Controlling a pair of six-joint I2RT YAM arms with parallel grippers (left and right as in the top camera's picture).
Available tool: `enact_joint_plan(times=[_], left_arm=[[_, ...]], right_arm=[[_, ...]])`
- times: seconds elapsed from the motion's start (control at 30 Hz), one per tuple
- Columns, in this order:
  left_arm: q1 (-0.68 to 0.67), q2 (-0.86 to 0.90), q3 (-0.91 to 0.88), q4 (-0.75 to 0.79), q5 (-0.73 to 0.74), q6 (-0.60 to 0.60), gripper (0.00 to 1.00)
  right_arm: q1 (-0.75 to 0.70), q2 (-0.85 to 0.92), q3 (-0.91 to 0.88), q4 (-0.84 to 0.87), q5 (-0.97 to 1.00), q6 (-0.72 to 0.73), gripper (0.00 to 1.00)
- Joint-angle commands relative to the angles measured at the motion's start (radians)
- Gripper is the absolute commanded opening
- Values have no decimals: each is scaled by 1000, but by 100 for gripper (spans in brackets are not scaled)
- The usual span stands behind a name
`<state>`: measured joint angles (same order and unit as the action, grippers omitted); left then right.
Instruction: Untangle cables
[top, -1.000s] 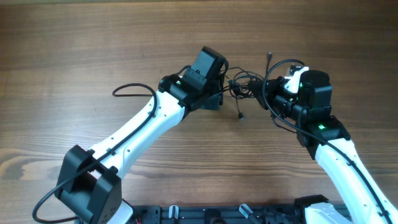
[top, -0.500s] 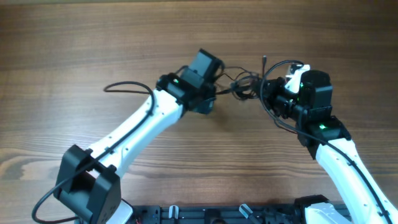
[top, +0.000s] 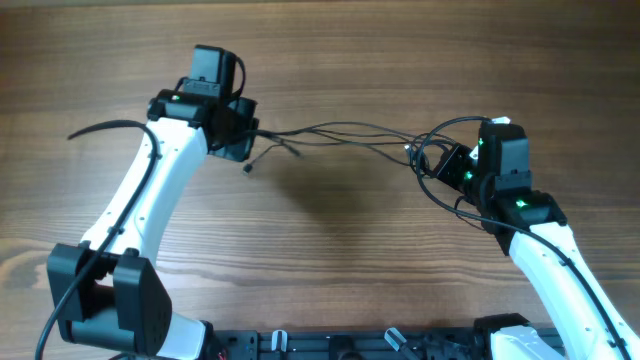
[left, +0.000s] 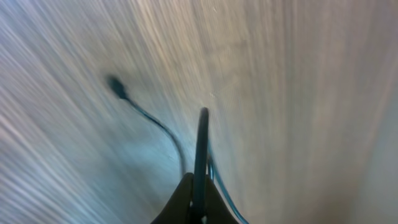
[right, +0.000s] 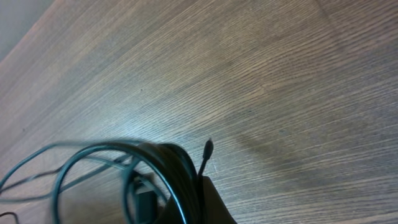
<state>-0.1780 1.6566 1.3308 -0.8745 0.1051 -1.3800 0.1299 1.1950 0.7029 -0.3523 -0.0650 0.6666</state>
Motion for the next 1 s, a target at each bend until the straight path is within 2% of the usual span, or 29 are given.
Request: enact_joint_plan(times=[0.0, 0.13, 0.3, 0.33, 0.37, 0.4, 0.43, 0.6, 0.67, 0.73, 0.77, 0.83, 0.93, 0.97], left_arm=[[81, -25, 8, -90, -213, 150, 4], [153, -25, 8, -164, -349, 150, 4], [209, -25, 8, -175, -251, 150, 4], [208, -25, 8, -174, -190, 151, 9], [205, -24, 8, -174, -57, 151, 39], [194, -23, 8, -174, 69, 150, 81], [175, -21, 8, -172, 140, 150, 100], [5, -20, 8, -132, 195, 138, 100], [-91, -20, 8, -70, 214, 133, 100], [-199, -20, 8, -10, 208, 32, 100], [-245, -18, 8, 12, 208, -50, 100], [-335, -5, 8, 38, 184, -289, 100], [-439, 42, 8, 112, 144, -527, 100], [-470, 64, 8, 161, 144, -559, 100]], right_arm=[[-5, 0, 2, 1, 92, -15, 4], [-4, 0, 2, 2, 91, -12, 4], [-4, 0, 2, 0, 77, -8, 4], [-4, 0, 2, 0, 63, -8, 4], [-4, 0, 2, 0, 52, 0, 4], [-4, 1, 2, 0, 52, 9, 5], [-4, 1, 2, 0, 53, 18, 5], [-4, 7, 2, 2, 30, 27, 5], [-4, 11, 2, -1, 25, 47, 6], [-4, 13, 2, -1, 6, 52, 6], [-4, 13, 2, -1, 3, 67, 6], [-4, 13, 2, -1, -7, 70, 6], [-4, 13, 2, -2, -27, 69, 6], [-4, 13, 2, -4, -26, 69, 6]])
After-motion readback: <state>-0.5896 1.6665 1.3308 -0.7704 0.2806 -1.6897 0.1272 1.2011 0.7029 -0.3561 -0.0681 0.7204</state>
